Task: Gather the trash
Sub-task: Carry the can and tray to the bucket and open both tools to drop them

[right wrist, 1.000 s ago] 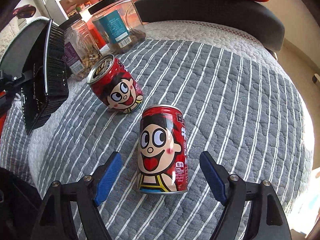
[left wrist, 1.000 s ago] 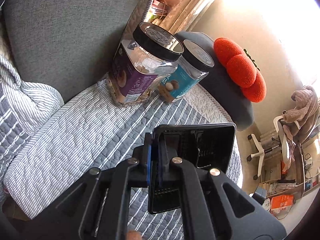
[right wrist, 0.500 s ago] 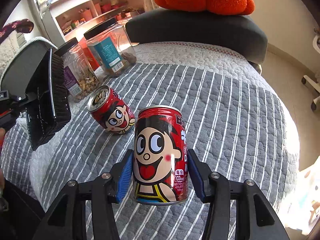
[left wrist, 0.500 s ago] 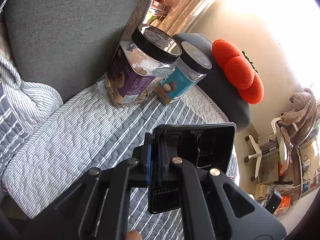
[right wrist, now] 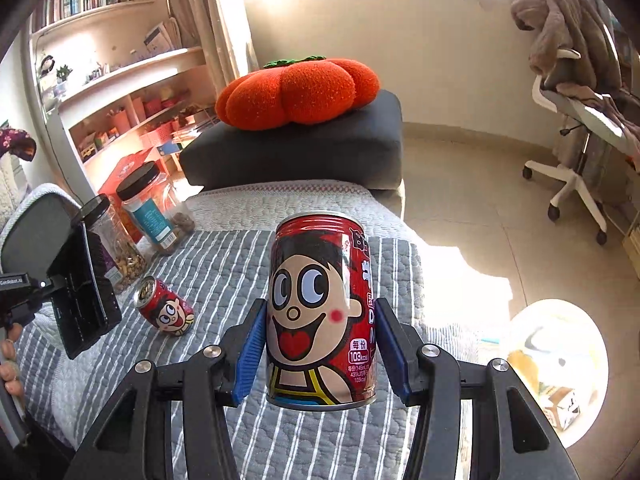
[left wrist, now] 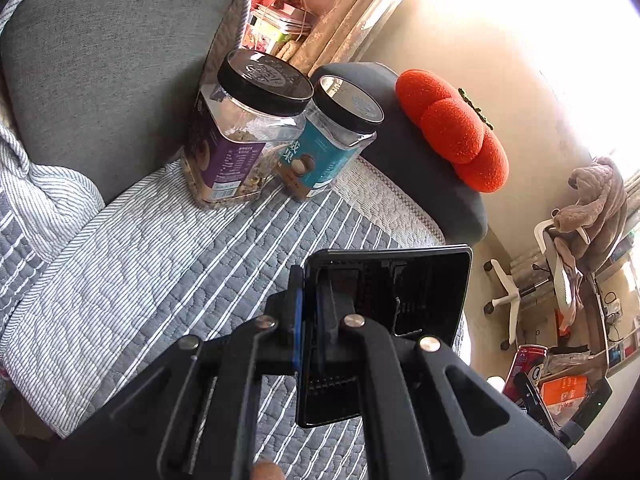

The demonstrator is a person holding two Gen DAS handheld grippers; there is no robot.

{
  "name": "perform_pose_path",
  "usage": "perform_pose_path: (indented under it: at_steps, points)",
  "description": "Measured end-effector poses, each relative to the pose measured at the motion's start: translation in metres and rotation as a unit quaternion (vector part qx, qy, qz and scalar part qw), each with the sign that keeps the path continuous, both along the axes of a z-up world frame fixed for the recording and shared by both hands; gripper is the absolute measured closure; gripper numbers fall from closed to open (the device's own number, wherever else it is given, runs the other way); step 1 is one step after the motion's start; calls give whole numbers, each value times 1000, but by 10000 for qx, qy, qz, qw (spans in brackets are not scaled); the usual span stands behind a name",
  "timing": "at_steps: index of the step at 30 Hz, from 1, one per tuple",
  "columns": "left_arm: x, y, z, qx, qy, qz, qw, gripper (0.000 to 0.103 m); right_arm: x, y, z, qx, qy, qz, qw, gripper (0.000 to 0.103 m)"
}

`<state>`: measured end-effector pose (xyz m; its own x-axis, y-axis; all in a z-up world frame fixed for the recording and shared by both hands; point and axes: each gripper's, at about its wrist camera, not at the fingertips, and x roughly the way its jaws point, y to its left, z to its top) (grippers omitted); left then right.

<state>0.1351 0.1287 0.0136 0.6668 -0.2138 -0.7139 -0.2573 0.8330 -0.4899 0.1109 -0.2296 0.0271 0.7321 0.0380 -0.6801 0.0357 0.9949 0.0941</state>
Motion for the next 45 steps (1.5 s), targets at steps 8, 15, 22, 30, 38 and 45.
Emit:
perform_pose_path:
  at_steps: [8, 15, 22, 30, 38, 45]
  points:
    - [4, -43, -4, 28, 107, -432, 9990, 97, -27, -91, 17, -56, -297, -1337, 9906, 49]
    - [10, -113, -6, 130, 134, -1116, 9936, 97, -39, -160, 9, 387, -168, -2153, 9756, 27]
    - [23, -219, -4, -164, 297, -2050, 9782, 97, -80, -206, 25, 741, -450, -2685, 9594, 0]
    - [34, -344, 6, -224, 386, -2985, 9534, 97, -134, -251, 39, 700, -604, -3232, 9418, 0]
    - [30, -438, -4, -181, 546, -3536, 9336, 93, -169, -282, 43, 633, -586, -3571, 9301, 0]
    - [18, -455, -17, -92, 681, -3709, 9261, 58, -176, -290, 42, 544, -519, -3727, 9249, 0]
